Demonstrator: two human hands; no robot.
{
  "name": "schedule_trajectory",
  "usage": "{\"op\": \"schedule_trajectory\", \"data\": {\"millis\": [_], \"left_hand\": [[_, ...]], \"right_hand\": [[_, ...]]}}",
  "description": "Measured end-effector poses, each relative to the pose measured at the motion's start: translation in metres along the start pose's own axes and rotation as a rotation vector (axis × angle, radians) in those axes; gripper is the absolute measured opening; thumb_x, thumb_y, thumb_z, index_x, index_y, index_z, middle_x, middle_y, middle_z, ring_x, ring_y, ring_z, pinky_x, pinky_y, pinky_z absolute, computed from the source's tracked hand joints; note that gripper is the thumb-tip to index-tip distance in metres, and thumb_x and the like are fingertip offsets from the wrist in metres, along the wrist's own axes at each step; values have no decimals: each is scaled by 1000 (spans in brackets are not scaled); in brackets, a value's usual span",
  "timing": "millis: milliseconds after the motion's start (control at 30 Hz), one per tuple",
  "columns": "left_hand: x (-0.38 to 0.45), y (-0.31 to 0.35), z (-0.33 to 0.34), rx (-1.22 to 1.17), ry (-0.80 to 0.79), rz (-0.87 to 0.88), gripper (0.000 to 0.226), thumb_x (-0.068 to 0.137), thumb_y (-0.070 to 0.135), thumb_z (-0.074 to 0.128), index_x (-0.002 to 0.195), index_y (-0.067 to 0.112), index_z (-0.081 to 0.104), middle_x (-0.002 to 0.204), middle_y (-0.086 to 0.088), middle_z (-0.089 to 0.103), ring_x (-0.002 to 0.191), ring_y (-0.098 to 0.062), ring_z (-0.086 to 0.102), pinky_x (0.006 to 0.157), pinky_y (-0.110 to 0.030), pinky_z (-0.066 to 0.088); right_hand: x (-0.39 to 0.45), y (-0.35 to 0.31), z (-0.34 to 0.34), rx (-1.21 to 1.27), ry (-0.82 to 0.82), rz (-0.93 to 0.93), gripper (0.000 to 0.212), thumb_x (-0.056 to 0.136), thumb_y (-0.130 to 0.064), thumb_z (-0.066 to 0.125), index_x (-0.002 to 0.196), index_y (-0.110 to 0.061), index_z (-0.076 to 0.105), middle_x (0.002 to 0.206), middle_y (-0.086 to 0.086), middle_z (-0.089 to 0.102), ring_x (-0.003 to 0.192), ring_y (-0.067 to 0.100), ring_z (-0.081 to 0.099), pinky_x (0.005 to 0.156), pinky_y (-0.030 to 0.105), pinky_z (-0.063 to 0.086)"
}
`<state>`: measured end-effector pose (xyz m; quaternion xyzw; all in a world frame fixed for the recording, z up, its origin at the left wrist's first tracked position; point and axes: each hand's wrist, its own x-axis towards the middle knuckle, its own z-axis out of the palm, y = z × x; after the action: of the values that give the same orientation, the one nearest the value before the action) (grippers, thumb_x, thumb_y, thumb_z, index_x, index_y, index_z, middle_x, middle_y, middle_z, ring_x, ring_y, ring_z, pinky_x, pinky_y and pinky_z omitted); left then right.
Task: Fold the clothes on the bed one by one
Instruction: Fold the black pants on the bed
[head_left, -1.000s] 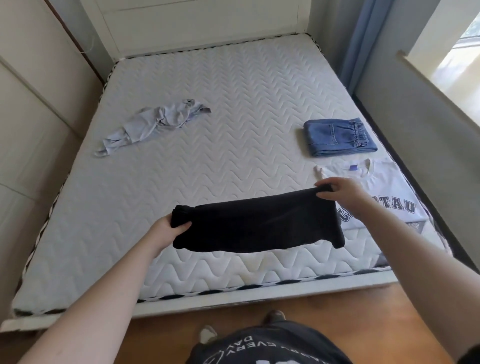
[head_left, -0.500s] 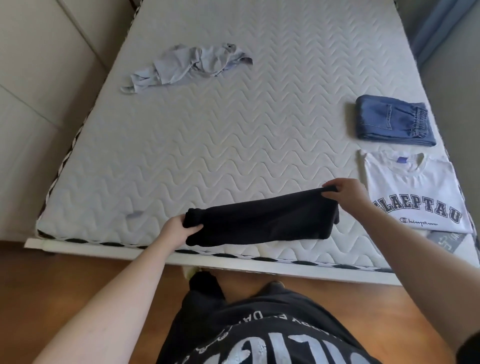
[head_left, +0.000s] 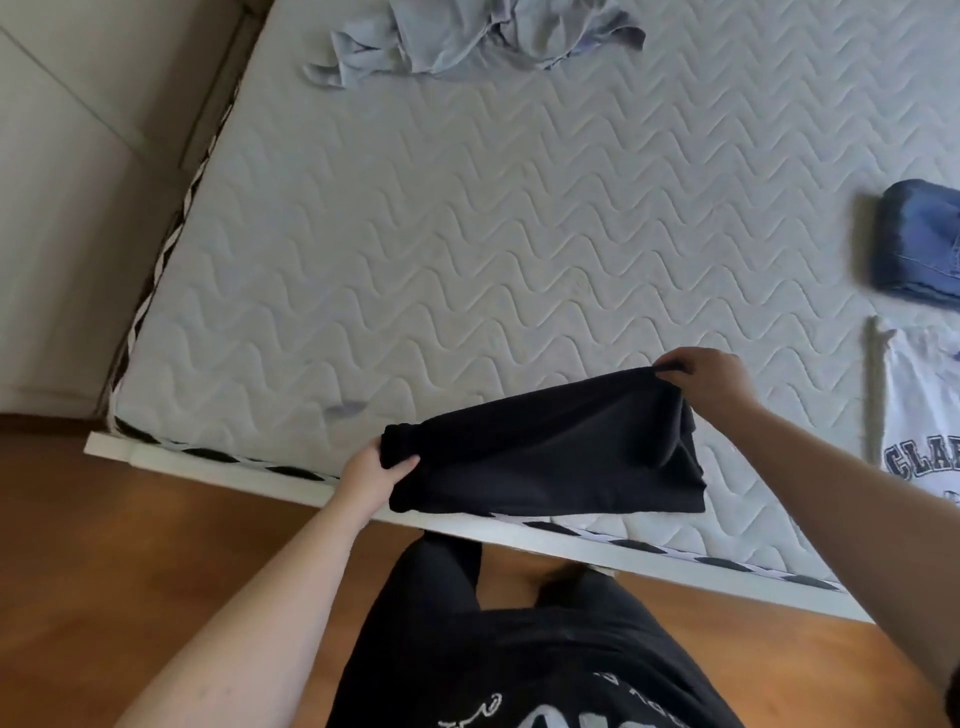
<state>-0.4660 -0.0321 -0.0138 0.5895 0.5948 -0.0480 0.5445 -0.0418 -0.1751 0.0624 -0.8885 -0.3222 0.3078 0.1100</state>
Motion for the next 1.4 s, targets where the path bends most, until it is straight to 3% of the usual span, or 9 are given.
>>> {"op": "schedule_trajectory", "data": {"millis": [167, 300, 467, 800, 967, 1100, 1167, 1300, 1400], "left_hand": [[52, -11, -55, 76, 51, -29, 51, 87, 38, 71, 130, 14, 56, 120, -5, 65, 111, -27, 60, 91, -36, 48], [78, -11, -81, 110, 118, -62, 47, 90, 34, 68, 129, 12, 54, 122, -7, 64, 112, -29, 60, 91, -39, 49], [86, 8, -82, 184, 246, -58, 61, 97, 24, 59, 150, 9, 33, 149, -10, 43, 135, -29, 43, 110, -39, 38], [90, 72, -17, 366, 59, 229, 36, 97, 21, 55, 133, 19, 55, 129, -1, 59, 118, -18, 56, 95, -27, 42], [102, 96, 39, 465, -33, 341, 30, 97, 20, 54, 127, 21, 59, 122, 4, 61, 112, -13, 58, 93, -27, 46], [115, 117, 84, 512, -71, 419, 29, 97, 20, 54, 125, 20, 60, 118, 4, 63, 110, -13, 59, 92, -31, 49], [124, 129, 105, 527, -86, 442, 29, 98, 21, 53, 126, 19, 60, 119, 3, 63, 111, -14, 58, 92, -29, 48], [153, 160, 139, 579, -68, 486, 32, 100, 25, 50, 131, 19, 57, 130, 2, 58, 119, -17, 54, 100, -33, 45], [182, 181, 155, 670, 55, 546, 37, 99, 26, 51, 134, 15, 54, 135, -3, 53, 124, -22, 49, 103, -37, 41]], "right_hand": [[54, -59, 50, 23, -46, -6, 17, 88, -28, 58, 90, -41, 69, 98, -6, 70, 89, 18, 61, 77, 29, 44], [84, -93, 71, 52, -25, 14, 28, 94, -21, 54, 113, -31, 70, 118, 0, 69, 109, 24, 61, 99, 31, 45], [90, -114, 79, 102, -155, 65, 53, 98, -20, 52, 148, -26, 38, 146, 4, 50, 132, 25, 48, 111, 36, 35], [65, -40, 76, 176, -136, 187, 38, 97, -18, 55, 134, -25, 55, 132, 1, 62, 117, 22, 58, 96, 25, 39], [72, 3, 86, 222, -167, 230, 36, 98, -16, 51, 133, -22, 57, 132, 4, 61, 117, 25, 58, 104, 34, 44], [83, 32, 100, 290, -137, 326, 37, 99, -18, 50, 135, -22, 53, 132, 3, 60, 105, 21, 60, 79, 23, 49], [91, 43, 105, 338, -129, 401, 40, 98, -21, 53, 138, -20, 49, 133, 2, 59, 100, 20, 60, 71, 20, 48], [112, 56, 115, 435, -137, 492, 52, 94, -37, 60, 140, -17, 49, 132, 0, 59, 97, 20, 59, 81, 30, 48], [132, 58, 124, 547, -159, 644, 56, 87, -53, 63, 129, -16, 57, 103, 2, 66, 82, 20, 61, 69, 31, 49]]}}
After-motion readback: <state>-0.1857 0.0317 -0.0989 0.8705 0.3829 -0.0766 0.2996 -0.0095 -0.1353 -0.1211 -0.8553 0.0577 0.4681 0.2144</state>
